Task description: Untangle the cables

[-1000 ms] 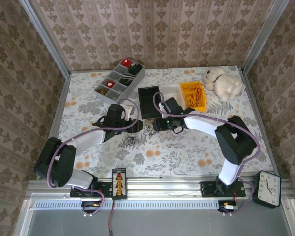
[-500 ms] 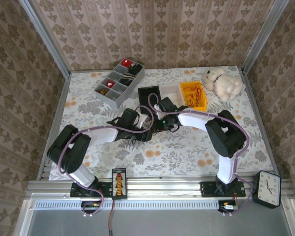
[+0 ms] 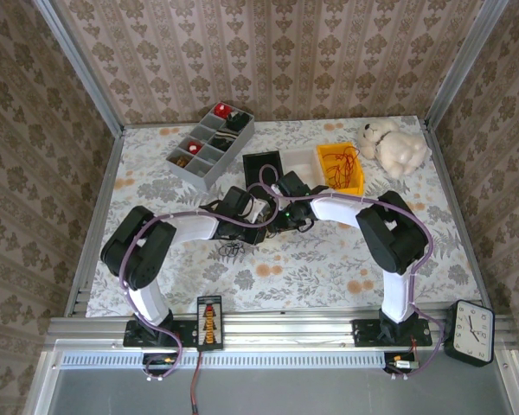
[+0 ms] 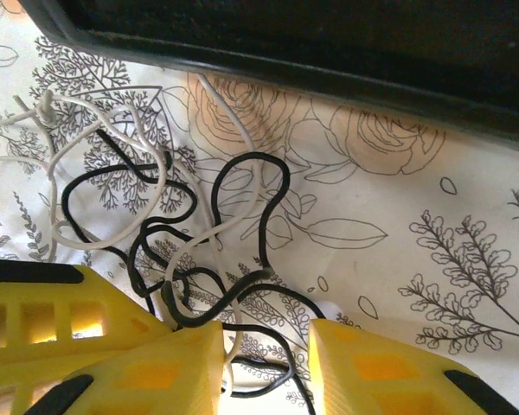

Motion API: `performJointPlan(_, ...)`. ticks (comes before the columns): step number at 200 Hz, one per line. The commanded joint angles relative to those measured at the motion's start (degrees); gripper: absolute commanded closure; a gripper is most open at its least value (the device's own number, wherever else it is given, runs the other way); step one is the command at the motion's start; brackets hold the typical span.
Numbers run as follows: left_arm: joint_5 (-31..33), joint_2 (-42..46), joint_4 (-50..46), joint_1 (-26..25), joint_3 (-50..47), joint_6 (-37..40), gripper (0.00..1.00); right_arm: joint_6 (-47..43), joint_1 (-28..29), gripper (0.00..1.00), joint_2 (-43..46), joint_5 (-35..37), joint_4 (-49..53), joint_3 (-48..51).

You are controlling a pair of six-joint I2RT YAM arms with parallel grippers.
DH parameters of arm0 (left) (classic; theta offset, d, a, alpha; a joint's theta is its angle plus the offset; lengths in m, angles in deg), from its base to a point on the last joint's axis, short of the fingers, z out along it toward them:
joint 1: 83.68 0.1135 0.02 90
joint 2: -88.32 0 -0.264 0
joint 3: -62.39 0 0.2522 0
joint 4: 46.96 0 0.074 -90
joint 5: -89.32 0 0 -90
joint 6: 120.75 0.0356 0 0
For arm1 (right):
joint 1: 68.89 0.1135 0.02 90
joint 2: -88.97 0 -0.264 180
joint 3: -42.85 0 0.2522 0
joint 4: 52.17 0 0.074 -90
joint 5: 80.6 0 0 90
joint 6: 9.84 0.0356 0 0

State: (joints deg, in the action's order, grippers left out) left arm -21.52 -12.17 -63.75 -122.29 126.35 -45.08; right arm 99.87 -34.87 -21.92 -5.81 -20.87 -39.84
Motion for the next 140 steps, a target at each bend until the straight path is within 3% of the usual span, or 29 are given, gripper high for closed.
performJointPlan(1,4.0,2.35,-1.38,0.44,-2.14,-1.34,1.0,0.62,-0.02,0.7,-1.28,2.38,3.98,-0.56)
performJointPlan(25,5.83,4.27,-1.63,1.64,-4.74,-3.16,1.0,1.5,-1.33,0.87,-0.34,1.66,2.5,1.11)
performJointPlan(42,8.56,5.01,-1.98,2.76,-6.47,-4.98,1.0,2.54,-2.34,0.93,0.44,2.79,2.62,2.28)
performJointPlan(114,10.41,6.75,-0.46,4.86,-7.97,-7.1,1.0,7.8,-8.63,0.97,7.3,10.32,5.95,10.46)
performJointPlan(140,6.72,6.12,1.92,4.86,-8.29,-6.38,1.0,7.29,-9.74,0.95,9.71,7.12,2.58,13.11)
